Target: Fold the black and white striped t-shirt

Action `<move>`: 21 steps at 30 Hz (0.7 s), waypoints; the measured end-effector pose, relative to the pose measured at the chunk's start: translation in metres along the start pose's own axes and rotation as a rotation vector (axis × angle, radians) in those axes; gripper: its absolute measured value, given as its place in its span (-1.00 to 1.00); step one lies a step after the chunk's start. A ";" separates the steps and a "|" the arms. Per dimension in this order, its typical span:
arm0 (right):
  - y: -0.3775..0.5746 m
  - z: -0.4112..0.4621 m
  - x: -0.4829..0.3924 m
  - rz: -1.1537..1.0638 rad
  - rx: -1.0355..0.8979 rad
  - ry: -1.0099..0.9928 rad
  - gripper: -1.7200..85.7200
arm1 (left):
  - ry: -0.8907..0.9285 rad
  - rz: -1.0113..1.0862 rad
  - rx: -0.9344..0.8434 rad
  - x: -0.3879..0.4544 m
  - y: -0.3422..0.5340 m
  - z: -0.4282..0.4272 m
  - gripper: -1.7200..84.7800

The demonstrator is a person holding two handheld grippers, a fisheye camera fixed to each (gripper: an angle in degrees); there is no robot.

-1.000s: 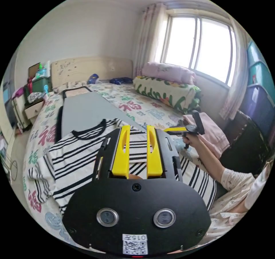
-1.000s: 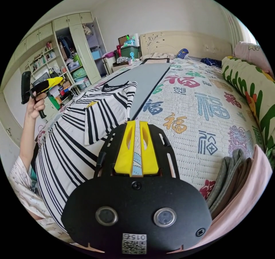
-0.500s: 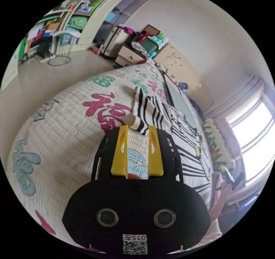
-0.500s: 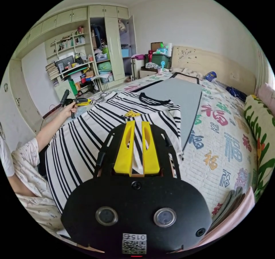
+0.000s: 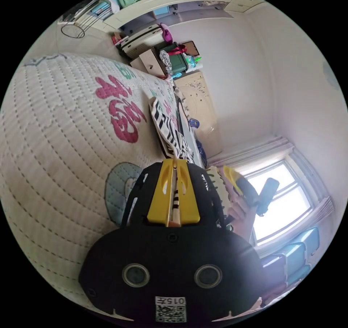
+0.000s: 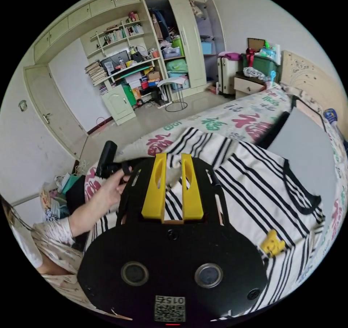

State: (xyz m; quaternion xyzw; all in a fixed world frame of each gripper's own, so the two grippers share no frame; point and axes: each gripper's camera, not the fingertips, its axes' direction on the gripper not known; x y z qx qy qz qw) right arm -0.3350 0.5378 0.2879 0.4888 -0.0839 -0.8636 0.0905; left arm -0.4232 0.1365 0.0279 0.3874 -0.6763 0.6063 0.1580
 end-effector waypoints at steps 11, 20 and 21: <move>-0.119 0.320 0.036 -0.032 -0.366 0.334 -0.71 | 0.059 -0.002 -0.040 -0.004 0.020 -0.025 -0.97; -0.109 0.301 0.132 0.117 -0.240 0.394 -0.97 | -0.099 0.215 -0.008 -0.027 0.095 -0.021 -0.97; -0.105 0.285 0.139 0.130 -0.208 0.385 -0.97 | -0.115 0.248 -0.006 -0.027 0.103 -0.020 -0.97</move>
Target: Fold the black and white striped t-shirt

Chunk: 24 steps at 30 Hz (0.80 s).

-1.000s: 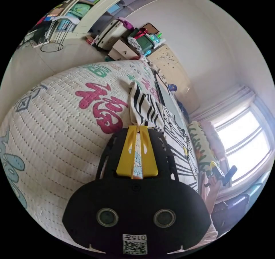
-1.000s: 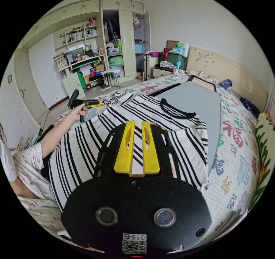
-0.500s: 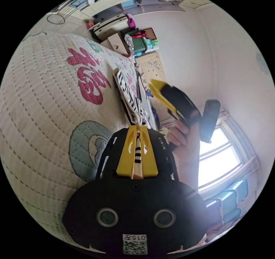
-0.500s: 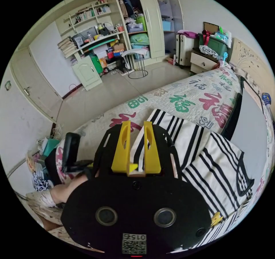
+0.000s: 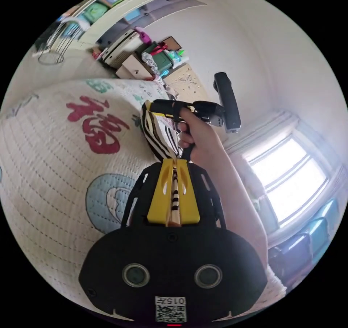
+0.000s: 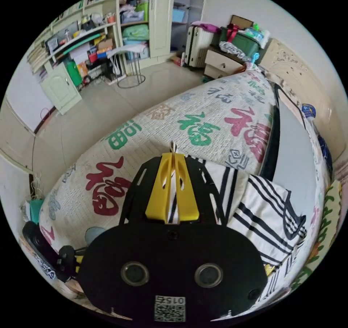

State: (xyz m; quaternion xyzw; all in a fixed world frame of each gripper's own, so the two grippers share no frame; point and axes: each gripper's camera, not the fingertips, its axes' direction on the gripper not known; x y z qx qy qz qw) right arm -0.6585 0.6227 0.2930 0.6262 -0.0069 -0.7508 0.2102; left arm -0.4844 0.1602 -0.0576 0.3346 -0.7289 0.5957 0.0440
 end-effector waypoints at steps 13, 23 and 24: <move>0.294 -0.207 0.279 0.142 0.318 -0.005 -0.97 | -0.228 1.069 -0.204 0.039 0.261 0.106 -0.94; 0.383 -0.174 0.376 0.070 0.124 -0.033 -0.97 | -0.158 1.277 -0.340 -0.058 0.381 0.170 -0.92; 0.384 -0.173 0.382 0.065 0.108 -0.044 -0.96 | -0.157 1.284 -0.348 -0.063 0.386 0.174 -0.92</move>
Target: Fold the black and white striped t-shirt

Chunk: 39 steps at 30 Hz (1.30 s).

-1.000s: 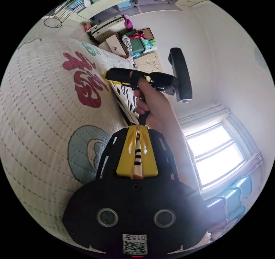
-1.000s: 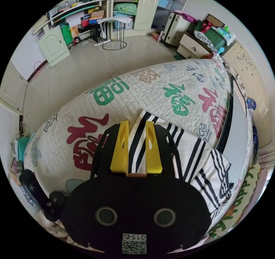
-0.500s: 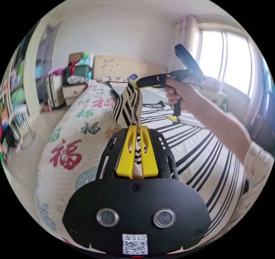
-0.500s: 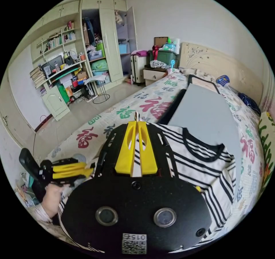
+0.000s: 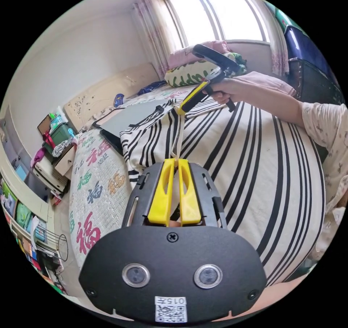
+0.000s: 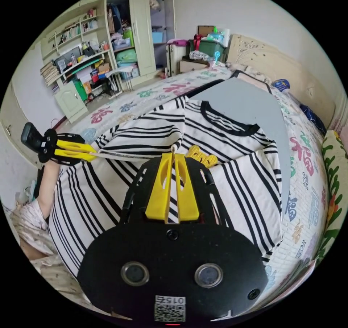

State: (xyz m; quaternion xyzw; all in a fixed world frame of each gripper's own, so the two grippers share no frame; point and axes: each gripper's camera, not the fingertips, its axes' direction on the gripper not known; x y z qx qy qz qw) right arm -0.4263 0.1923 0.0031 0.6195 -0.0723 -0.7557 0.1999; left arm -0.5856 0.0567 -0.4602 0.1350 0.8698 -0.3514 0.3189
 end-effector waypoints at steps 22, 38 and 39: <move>0.039 0.022 0.131 0.044 -0.054 0.018 -0.93 | -0.253 -0.275 -0.180 -0.084 0.080 0.205 -0.88; 0.135 -0.018 -0.034 -0.473 0.035 -0.093 -0.73 | -0.194 -0.230 -0.130 -0.140 0.073 0.247 -0.82; 0.139 -0.011 -0.046 -0.500 0.019 -0.082 -0.73 | -0.187 -0.225 -0.151 -0.142 0.071 0.252 -0.82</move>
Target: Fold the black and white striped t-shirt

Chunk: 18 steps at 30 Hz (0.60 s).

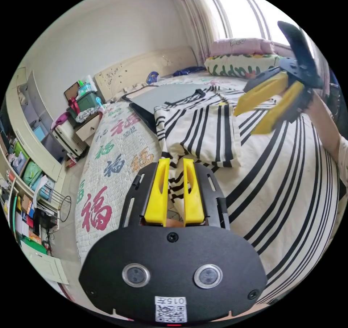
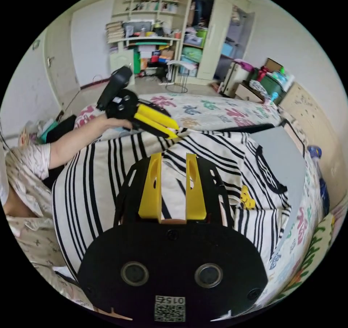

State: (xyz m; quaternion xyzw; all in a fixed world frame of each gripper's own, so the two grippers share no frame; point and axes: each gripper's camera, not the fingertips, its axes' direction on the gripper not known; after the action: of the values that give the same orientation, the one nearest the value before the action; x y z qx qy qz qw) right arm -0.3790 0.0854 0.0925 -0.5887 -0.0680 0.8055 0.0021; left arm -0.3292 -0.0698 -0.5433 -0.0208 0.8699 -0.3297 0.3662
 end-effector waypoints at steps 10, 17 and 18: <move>-0.016 0.075 -0.078 -0.122 -0.182 0.149 -0.78 | -0.012 0.032 0.003 -0.017 -0.021 -0.005 -0.85; -0.032 0.056 -0.072 -0.061 -0.176 0.094 -0.90 | -0.025 -0.094 0.085 -0.057 -0.025 -0.057 -0.94; -0.034 0.054 -0.073 -0.059 -0.175 0.086 -0.91 | -0.016 -0.101 0.087 -0.060 -0.025 -0.062 -0.94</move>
State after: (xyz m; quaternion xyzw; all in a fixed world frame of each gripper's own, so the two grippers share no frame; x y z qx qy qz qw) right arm -0.4109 0.1073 0.1814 -0.6186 -0.1550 0.7700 -0.0227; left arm -0.3303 -0.0384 -0.4591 -0.0513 0.8495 -0.3853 0.3566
